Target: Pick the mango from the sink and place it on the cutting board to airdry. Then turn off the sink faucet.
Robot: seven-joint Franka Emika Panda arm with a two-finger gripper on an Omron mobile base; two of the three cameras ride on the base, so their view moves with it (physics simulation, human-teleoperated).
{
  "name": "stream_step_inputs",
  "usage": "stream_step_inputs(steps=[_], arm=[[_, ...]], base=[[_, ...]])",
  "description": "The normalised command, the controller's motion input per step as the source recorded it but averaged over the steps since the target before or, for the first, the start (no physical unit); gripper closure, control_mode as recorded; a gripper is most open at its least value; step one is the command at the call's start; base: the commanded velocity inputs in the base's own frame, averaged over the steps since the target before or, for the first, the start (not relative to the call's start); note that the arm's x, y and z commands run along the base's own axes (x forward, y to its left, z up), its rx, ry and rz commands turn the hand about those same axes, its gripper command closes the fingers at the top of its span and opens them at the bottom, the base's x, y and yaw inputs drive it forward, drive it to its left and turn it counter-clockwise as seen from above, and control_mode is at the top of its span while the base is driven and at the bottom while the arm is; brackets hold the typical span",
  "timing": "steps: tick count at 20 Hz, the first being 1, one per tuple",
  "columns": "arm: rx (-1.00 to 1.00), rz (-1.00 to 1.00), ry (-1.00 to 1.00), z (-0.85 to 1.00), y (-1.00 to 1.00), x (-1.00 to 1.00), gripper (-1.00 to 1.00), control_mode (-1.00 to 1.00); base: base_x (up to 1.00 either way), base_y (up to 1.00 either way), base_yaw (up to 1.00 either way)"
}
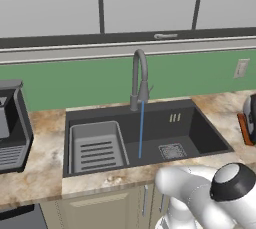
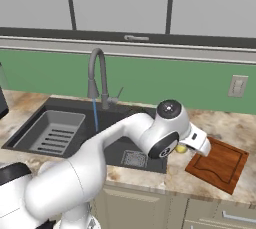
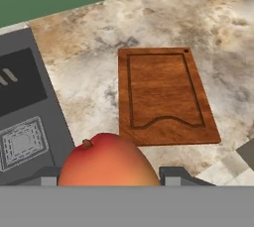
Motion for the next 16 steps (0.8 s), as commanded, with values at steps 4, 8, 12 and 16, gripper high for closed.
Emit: stream_step_inputs(steps=[4,8,12,16], arm=[[-0.04,0.00,0.01,0.00,-0.28,0.00,1.00,-1.00],[-0.03,0.00,0.04,-0.02,-0.23,0.00,1.00,-1.00],[0.00,0.00,0.09,-0.08,-0.17,0.00,1.00,-1.00],[0.00,0.00,0.12,-0.05,-0.12,0.00,1.00,-1.00]], base=[[0.00,0.00,0.00],[0.00,0.00,0.00],[0.00,0.00,0.00],[0.00,0.00,0.00]])
